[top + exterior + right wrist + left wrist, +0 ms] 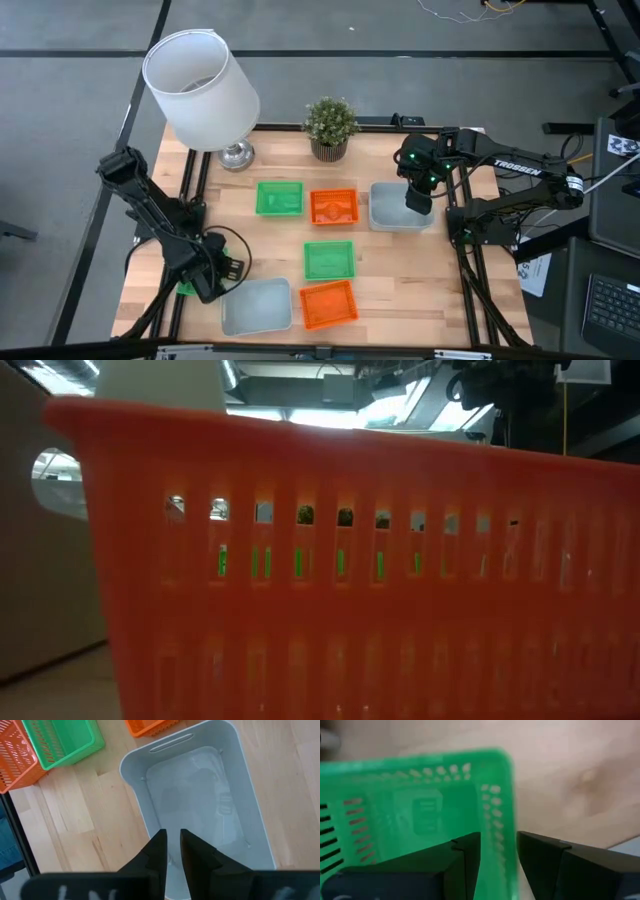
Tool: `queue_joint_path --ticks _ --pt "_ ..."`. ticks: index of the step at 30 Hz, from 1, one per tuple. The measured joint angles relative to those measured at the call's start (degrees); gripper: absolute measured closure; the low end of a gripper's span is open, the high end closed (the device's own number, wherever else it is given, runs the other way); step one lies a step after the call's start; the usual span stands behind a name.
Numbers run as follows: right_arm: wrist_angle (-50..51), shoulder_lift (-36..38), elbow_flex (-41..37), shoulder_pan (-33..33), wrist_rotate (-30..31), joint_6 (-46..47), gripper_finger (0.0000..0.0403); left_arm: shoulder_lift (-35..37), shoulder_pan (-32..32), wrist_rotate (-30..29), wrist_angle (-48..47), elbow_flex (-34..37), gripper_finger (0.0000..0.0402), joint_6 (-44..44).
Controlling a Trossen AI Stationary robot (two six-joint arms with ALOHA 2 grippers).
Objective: Stack baskets by color
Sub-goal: Stack the bottom left green bin on the top of the green bin
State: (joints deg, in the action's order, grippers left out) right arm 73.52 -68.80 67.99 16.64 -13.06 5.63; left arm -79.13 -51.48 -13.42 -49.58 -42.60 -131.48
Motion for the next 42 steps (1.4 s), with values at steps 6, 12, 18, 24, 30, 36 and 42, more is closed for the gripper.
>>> queue_joint_path --ticks 6,12,18,24,30,36,42 --pt "0.0 0.0 0.0 0.0 0.0 -0.4 0.035 -2.1 0.0 0.6 -0.6 1.4 0.0308 1.8" --pt "-0.1 0.0 0.0 0.0 0.1 -1.8 0.035 -2.2 0.7 0.1 -1.4 -1.0 0.0394 6.9" --pt "-0.6 0.0 0.0 0.0 2.7 -1.8 0.035 0.1 3.2 -9.7 -11.4 -10.4 0.0401 17.8" --pt "-0.7 0.0 0.0 0.0 3.5 -1.7 0.035 0.2 12.3 -24.3 -15.7 -24.2 0.0401 45.7" --pt "-0.7 0.0 0.0 0.0 3.5 -1.2 0.035 -2.3 28.0 -22.2 -10.0 -33.8 0.0401 91.0" --pt "-0.7 0.0 0.0 0.0 3.5 1.5 0.035 -3.3 42.2 -12.8 -8.6 -34.4 0.0401 119.5" --pt "-0.8 0.0 0.0 0.0 3.5 1.6 0.035 -7.4 52.7 -1.8 -7.8 -34.4 0.0401 133.0"
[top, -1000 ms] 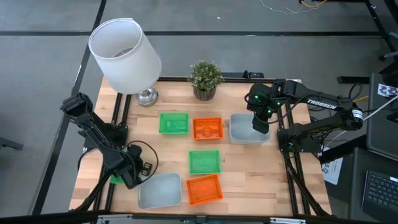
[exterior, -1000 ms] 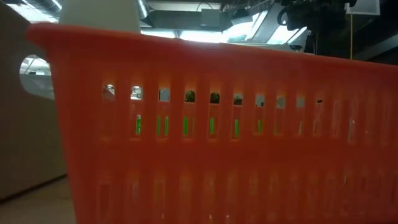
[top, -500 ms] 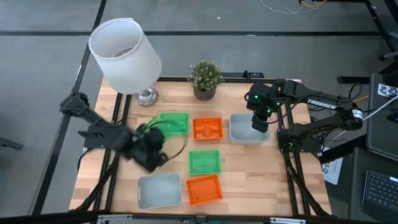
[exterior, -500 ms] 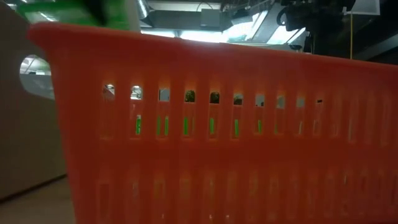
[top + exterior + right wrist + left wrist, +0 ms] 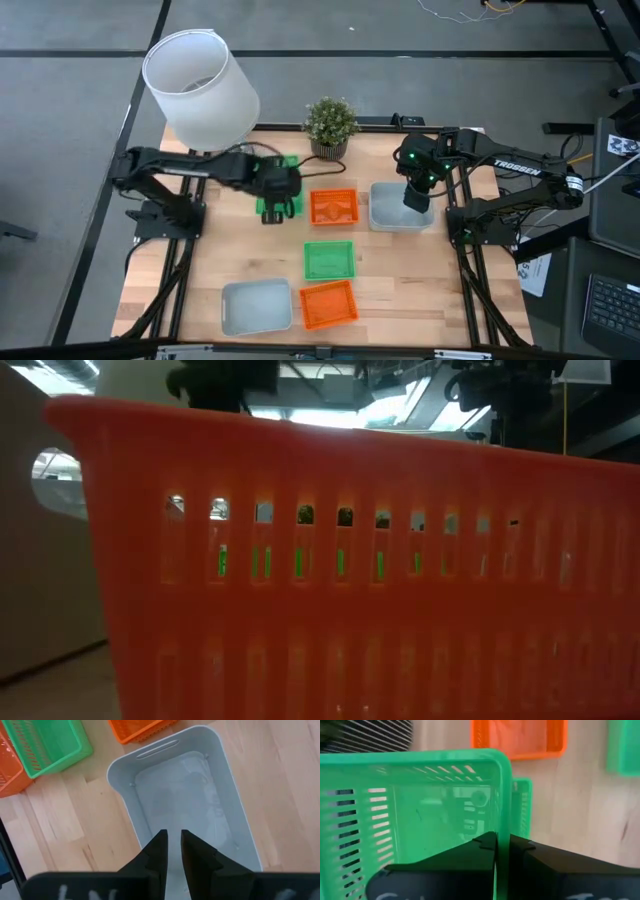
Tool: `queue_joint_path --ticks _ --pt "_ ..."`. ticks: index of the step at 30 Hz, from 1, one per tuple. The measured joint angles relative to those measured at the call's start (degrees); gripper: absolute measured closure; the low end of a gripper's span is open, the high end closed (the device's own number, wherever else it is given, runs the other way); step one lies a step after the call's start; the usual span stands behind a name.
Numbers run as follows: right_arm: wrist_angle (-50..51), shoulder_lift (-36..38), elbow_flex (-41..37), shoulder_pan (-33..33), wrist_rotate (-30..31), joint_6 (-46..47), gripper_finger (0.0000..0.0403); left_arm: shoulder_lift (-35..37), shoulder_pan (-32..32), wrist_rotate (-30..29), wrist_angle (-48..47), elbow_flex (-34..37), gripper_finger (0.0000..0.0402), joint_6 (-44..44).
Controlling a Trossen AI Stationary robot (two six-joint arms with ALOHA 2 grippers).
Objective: Stack baskets by color
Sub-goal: Stack the bottom left green bin on the top of the green bin
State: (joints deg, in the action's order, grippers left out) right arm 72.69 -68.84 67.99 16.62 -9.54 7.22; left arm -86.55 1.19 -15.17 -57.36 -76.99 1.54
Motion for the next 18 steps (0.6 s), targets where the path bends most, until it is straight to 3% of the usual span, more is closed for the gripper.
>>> queue_joint_path --ticks 5,11,18 --pt "-0.6 0.0 0.0 0.0 0.0 0.0 0.035 -6.0 4.0 6.6 0.7 0.0 0.0401 7.2" --pt "-0.6 0.0 0.0 0.0 0.0 -0.1 0.035 -10.2 4.3 10.4 1.2 0.0 0.0401 7.9" --pt "-0.6 0.0 0.0 0.0 0.0 -0.2 0.035 -10.6 2.6 8.8 1.0 1.1 0.0402 2.3"
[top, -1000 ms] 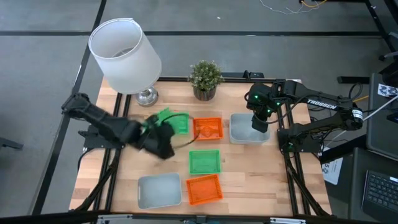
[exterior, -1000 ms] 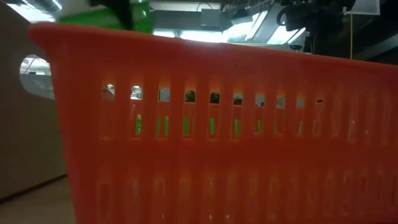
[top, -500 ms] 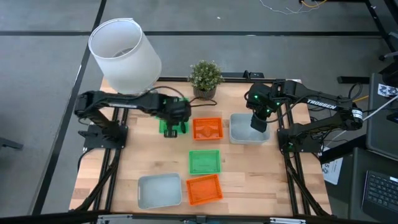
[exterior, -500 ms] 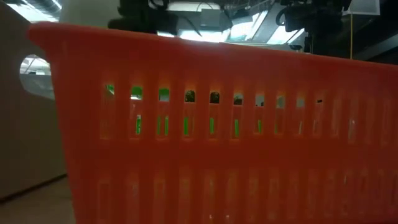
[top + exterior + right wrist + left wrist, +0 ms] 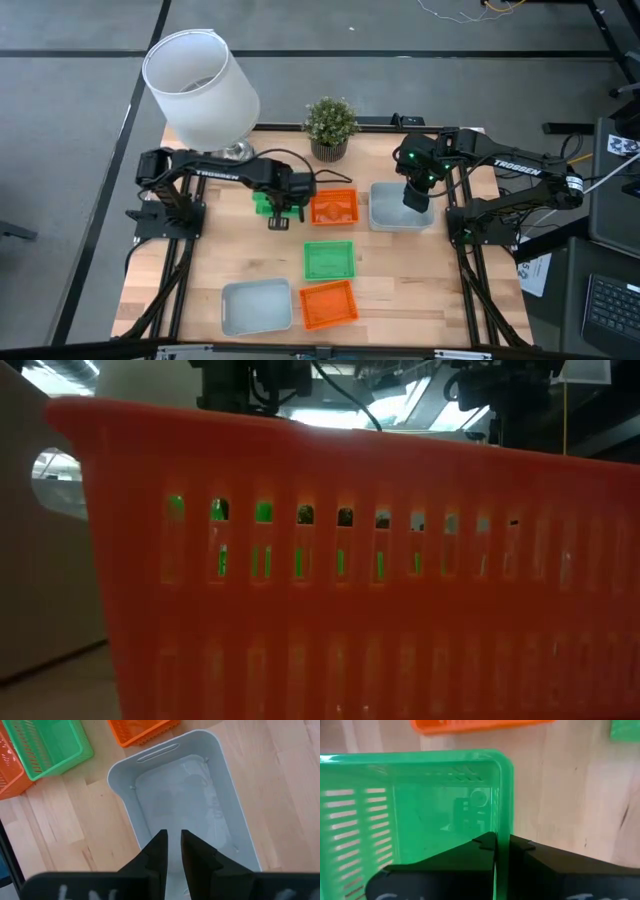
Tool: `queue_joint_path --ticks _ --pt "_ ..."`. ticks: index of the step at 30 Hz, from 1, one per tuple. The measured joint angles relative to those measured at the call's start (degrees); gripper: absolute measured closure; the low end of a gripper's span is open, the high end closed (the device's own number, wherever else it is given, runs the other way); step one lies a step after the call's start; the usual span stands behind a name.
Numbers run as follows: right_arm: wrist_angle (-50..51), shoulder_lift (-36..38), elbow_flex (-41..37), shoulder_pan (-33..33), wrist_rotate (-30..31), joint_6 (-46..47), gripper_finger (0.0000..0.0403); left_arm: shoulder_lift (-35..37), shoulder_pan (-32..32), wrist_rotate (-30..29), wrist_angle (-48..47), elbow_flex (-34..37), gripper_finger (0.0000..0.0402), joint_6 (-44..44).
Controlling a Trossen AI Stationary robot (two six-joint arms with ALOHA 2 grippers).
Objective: Stack baskets by color
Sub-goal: Stack the bottom left green bin on the top of the green bin
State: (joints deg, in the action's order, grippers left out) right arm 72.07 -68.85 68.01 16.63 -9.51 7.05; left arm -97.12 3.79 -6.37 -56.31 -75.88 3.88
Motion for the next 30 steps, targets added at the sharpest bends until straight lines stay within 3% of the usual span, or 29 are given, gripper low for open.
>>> queue_joint_path --ticks 6,12,30 --pt "0.0 0.0 0.0 0.0 0.0 -1.3 0.035 6.7 -1.5 -2.7 3.5 7.2 0.0401 -4.7" --pt "-0.4 0.0 0.0 0.0 0.0 -1.6 0.035 9.6 -1.3 -1.8 16.3 13.9 0.0401 -4.5" --pt "-0.6 0.0 0.0 0.0 -0.1 -1.2 0.035 6.0 0.0 3.1 17.1 14.3 0.0401 -2.6"
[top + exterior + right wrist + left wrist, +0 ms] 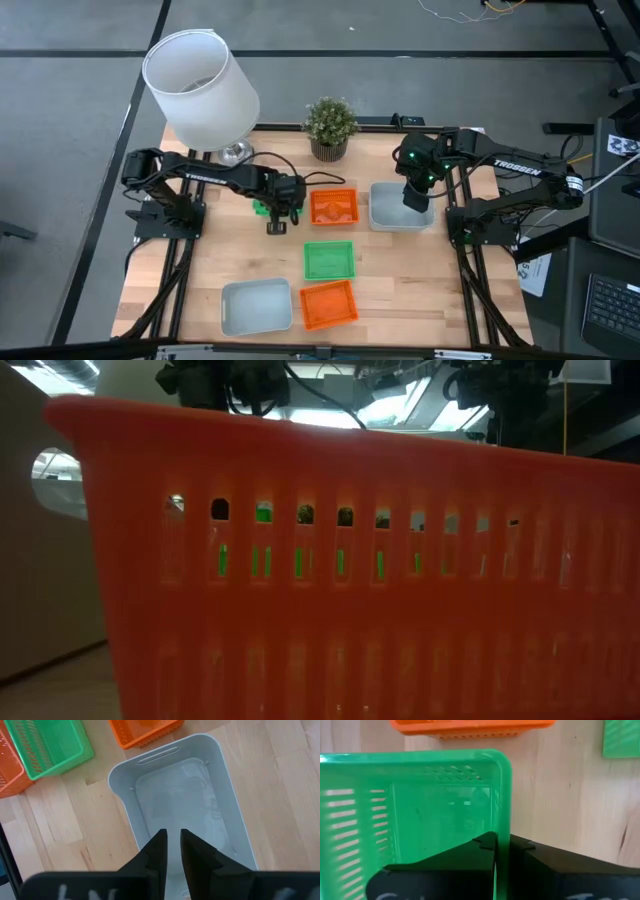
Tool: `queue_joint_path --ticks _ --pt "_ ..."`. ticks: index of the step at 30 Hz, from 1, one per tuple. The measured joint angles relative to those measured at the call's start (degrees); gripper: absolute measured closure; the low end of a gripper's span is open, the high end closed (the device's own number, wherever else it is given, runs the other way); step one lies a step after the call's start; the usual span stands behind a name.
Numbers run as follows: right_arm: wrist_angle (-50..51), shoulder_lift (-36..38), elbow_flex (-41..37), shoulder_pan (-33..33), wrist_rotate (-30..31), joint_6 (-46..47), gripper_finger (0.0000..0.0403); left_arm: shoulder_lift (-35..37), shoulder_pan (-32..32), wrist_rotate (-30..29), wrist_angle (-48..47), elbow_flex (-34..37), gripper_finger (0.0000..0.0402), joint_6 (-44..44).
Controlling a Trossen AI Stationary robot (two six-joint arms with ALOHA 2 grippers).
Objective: Stack baskets by color
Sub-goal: Stack the bottom left green bin on the top of the green bin, then stack the bottom green bin on the top of the green bins
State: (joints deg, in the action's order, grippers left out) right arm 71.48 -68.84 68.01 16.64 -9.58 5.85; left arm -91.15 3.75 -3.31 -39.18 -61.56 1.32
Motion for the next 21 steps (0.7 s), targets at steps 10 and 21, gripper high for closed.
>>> queue_joint_path --ticks 10,21 --pt "0.1 0.0 0.0 0.0 -0.1 0.0 0.035 -0.2 -0.4 -0.2 0.4 0.0 0.0382 -5.3" --pt "0.1 0.0 0.0 0.0 -0.1 -0.1 0.035 -0.2 -1.1 0.4 -1.4 -2.6 0.0346 -8.3"
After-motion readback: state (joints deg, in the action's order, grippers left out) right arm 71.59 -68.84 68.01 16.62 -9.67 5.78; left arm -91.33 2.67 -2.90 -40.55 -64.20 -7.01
